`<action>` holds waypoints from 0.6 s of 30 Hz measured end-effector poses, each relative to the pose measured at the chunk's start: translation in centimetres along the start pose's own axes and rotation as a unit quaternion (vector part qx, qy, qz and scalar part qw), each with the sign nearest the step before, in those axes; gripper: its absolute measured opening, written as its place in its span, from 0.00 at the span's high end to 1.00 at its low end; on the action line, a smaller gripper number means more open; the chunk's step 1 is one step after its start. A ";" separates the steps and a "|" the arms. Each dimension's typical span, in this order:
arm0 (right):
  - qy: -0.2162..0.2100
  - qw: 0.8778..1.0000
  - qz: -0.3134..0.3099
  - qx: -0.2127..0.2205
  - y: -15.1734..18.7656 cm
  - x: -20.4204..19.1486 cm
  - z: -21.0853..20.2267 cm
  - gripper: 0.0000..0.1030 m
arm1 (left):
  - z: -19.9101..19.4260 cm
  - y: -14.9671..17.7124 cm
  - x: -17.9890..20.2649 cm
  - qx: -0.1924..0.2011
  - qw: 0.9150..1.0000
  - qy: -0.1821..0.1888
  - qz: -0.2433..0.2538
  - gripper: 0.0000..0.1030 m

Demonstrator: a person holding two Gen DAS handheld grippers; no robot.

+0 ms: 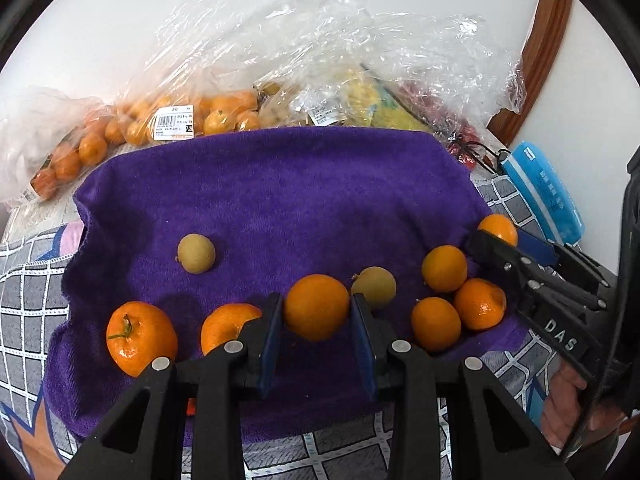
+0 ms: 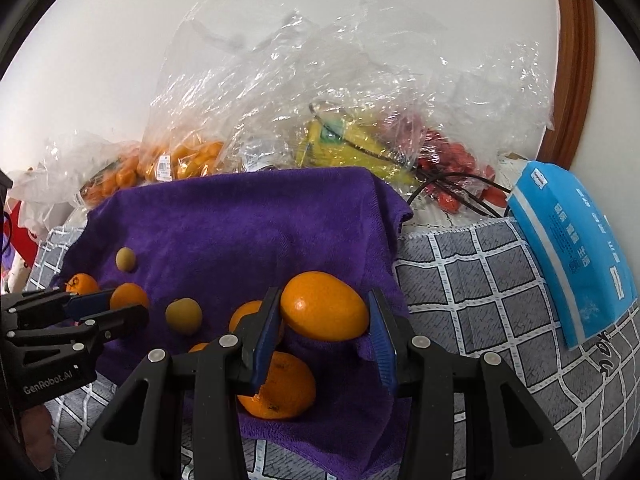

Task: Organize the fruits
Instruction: 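Lower the orange into the fruit row and open the right tool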

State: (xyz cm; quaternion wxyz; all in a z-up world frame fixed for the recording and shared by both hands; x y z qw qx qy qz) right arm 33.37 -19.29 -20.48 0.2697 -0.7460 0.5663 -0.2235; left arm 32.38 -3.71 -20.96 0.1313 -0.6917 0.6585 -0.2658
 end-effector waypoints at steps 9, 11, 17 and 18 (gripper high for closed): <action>0.002 1.000 -0.010 0.001 0.1 -0.2 0.3 0.58 | 0.5 0.8 0.5 -0.007 1.000 -0.004 0.009 0.69; 0.001 1.000 -0.012 0.002 0.2 -0.2 0.3 0.58 | 0.5 0.9 0.5 -0.006 1.000 -0.006 0.010 0.69; -0.006 1.000 -0.006 0.007 0.3 -0.1 0.1 0.59 | 0.5 1.0 0.7 -0.003 1.000 -0.011 0.017 0.69; -0.008 1.000 -0.005 0.007 0.3 0.0 0.0 0.59 | 0.5 1.1 0.7 -0.003 1.000 -0.010 0.016 0.69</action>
Point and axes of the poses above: each gripper's, at about its wrist camera, not at the fingertips, and z roughly the way its jaws point, x to its right, y to its underside, the point moved 8 cm from there along z, roughly the way its jaws point, and after that the axes turned 8 degrees about -z, right-handed, at the moved point
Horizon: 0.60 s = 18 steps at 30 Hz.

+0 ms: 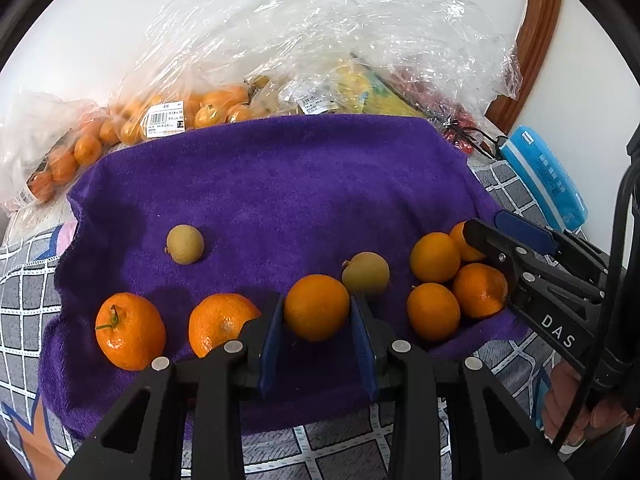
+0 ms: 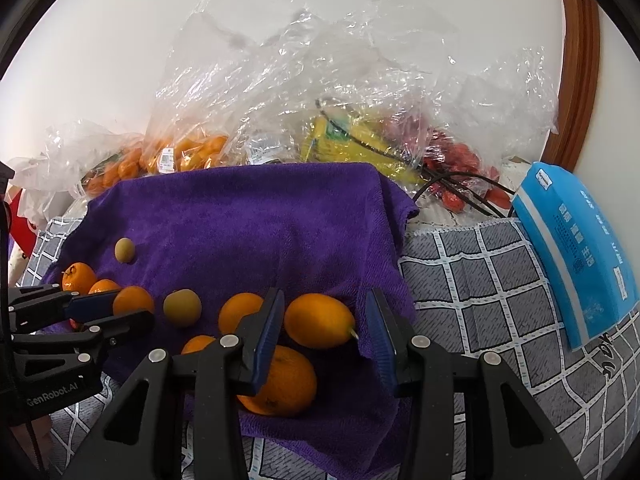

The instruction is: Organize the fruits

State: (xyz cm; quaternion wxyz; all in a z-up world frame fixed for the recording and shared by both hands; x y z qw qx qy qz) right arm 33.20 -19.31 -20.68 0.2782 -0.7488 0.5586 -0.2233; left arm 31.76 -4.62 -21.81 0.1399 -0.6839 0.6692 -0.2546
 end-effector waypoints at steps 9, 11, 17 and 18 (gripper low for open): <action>-0.002 1.000 0.001 0.019 -0.3 0.2 -1.2 0.57 | -0.7 0.2 0.2 0.004 1.000 0.010 -0.011 0.57; -0.005 0.999 0.006 0.032 -0.9 0.4 -2.1 0.56 | -1.3 0.0 0.3 0.010 1.000 0.013 -0.012 0.51; 0.000 0.999 0.000 0.032 -2.0 -0.6 -4.8 0.47 | -4.2 -0.1 0.4 0.031 1.000 -0.004 -0.001 0.40; 0.002 0.999 0.001 0.033 -2.0 -0.8 -5.4 0.46 | -4.8 0.0 0.3 0.035 0.999 -0.008 -0.002 0.39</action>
Point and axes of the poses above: each gripper's, at about its wrist camera, not at the fingertips, and z roughly the way its jaws point, x to its right, y to its underside, the point moved 8 cm from there along z, roughly the way its jaws point, and after that the axes turned 8 degrees about -z, right-handed, at the moved point
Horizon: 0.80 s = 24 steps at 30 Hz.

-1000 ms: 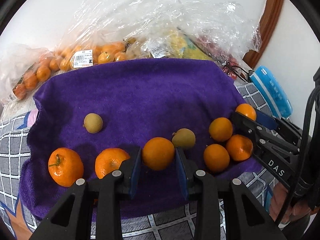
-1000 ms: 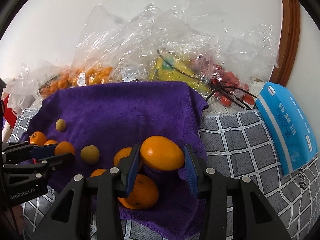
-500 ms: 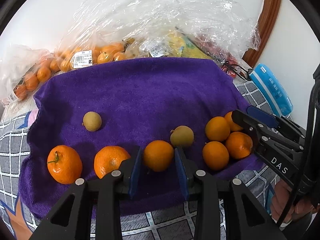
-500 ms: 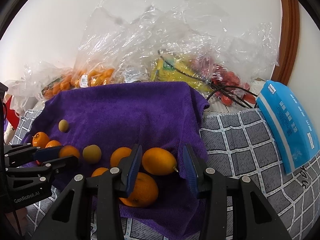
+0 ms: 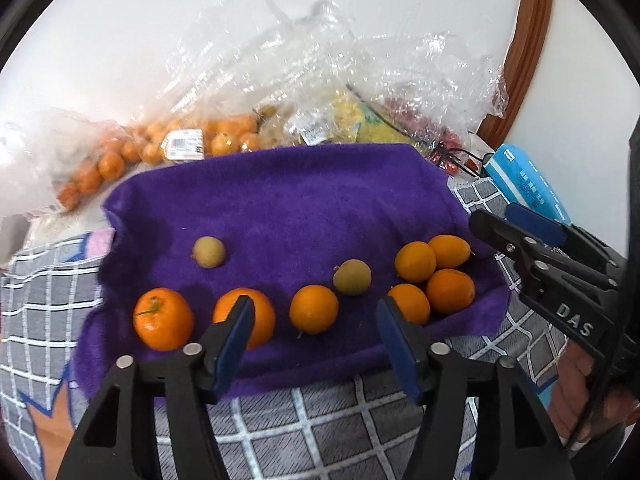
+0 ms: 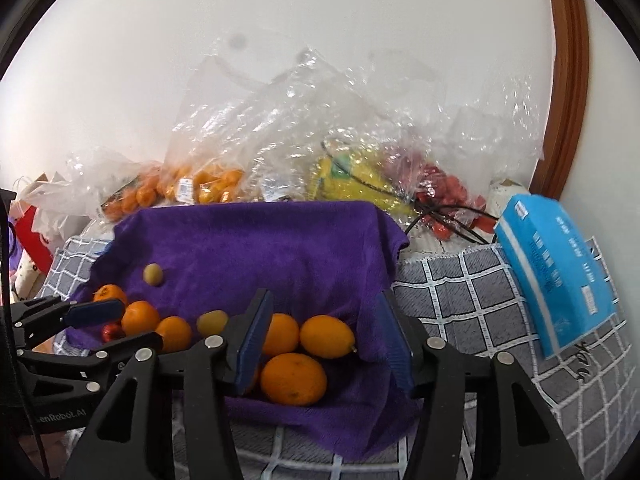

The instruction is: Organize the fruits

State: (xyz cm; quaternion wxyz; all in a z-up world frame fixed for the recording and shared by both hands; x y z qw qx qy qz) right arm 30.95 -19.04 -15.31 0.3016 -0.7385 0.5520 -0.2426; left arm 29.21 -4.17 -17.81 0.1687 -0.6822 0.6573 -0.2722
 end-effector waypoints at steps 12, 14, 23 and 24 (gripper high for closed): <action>0.035 0.999 0.014 -0.004 1.8 -2.1 -10.9 0.43 | -9.3 2.9 -0.5 0.058 0.998 -0.020 0.003 0.20; 0.040 0.999 0.029 -0.003 2.6 -2.2 -13.0 0.43 | -11.0 3.4 -0.7 0.072 0.997 -0.021 -0.002 0.18; 0.054 0.998 0.030 0.029 5.7 -2.9 -19.5 0.06 | -17.8 6.7 -1.7 0.118 0.993 -0.027 -0.013 0.15; 0.055 0.998 0.027 0.033 6.1 -3.1 -20.1 0.05 | -18.6 7.1 -1.8 0.124 0.992 -0.024 -0.016 0.15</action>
Point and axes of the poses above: each gripper's, at about its wrist camera, not at the fingertips, and z roughly the way its jaws point, x to its right, y to its underside, the point moved 8 cm from there along z, roughly the way its jaws point, and after that the axes turned 8 degrees about -z, right-handed, at the moved point
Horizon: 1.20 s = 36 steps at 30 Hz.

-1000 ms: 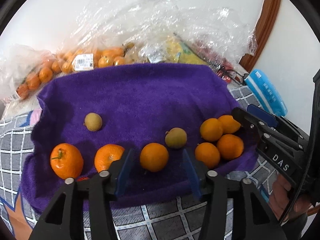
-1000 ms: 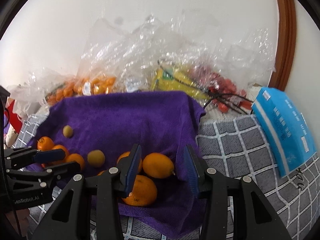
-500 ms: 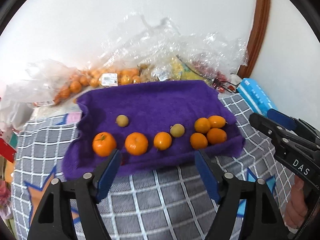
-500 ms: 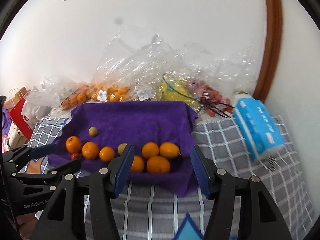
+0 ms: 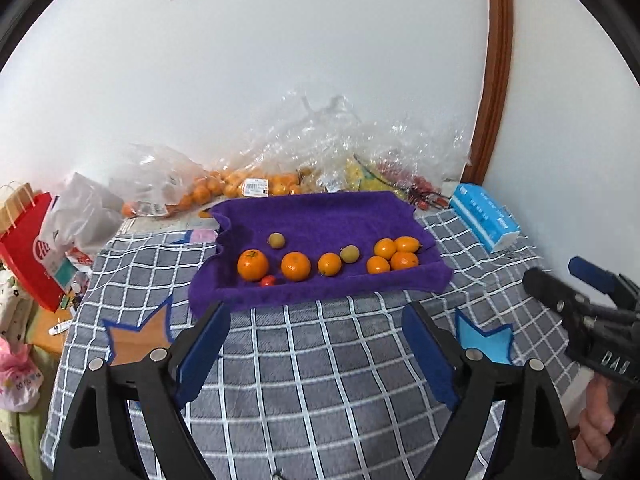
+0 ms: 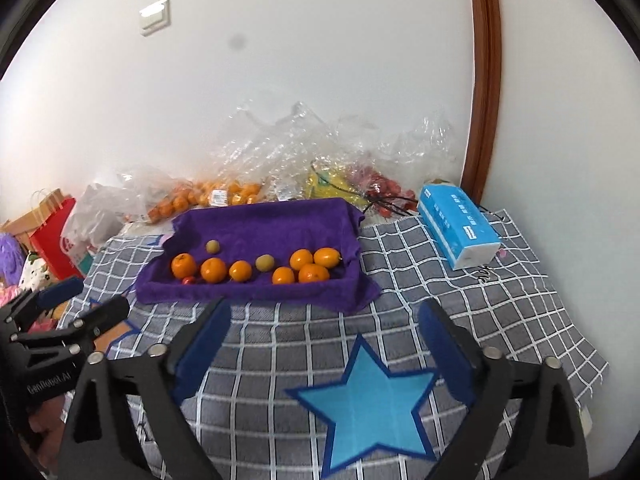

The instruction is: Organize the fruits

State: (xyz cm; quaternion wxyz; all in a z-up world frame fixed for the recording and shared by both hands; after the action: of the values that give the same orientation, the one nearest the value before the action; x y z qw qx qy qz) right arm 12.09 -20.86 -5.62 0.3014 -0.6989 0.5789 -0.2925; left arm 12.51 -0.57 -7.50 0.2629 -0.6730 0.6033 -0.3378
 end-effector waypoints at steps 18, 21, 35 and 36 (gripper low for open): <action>0.011 1.000 0.000 0.028 2.6 -1.0 -8.3 0.03 | -8.0 2.4 -0.7 0.044 0.999 -0.003 -0.009 0.14; 0.014 0.999 0.001 0.030 2.6 -0.7 -8.9 0.03 | -8.5 2.4 -0.7 0.047 0.999 -0.009 -0.010 0.14; 0.020 0.999 0.004 0.037 2.9 -0.6 -10.3 0.03 | -9.6 2.8 -0.1 0.054 0.998 -0.011 -0.004 0.14; 0.021 0.999 0.004 0.037 2.9 -0.6 -10.3 0.03 | -9.6 2.8 -0.1 0.054 0.998 -0.011 -0.004 0.14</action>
State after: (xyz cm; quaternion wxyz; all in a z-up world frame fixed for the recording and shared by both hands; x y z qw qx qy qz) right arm 2.37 -21.52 -1.20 0.3159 -0.6791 0.5764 -0.3267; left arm 3.36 -0.34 -3.57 0.3042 -0.6636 0.5787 -0.3636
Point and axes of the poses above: each gripper's, at about its wrist camera, not at the fingertips, and z roughly the way its jaws point, x to its right, y to its underside, the point moved 8 cm from there along z, roughly the way its jaws point, and after that the axes turned 8 degrees about -z, right-handed, at the moved point
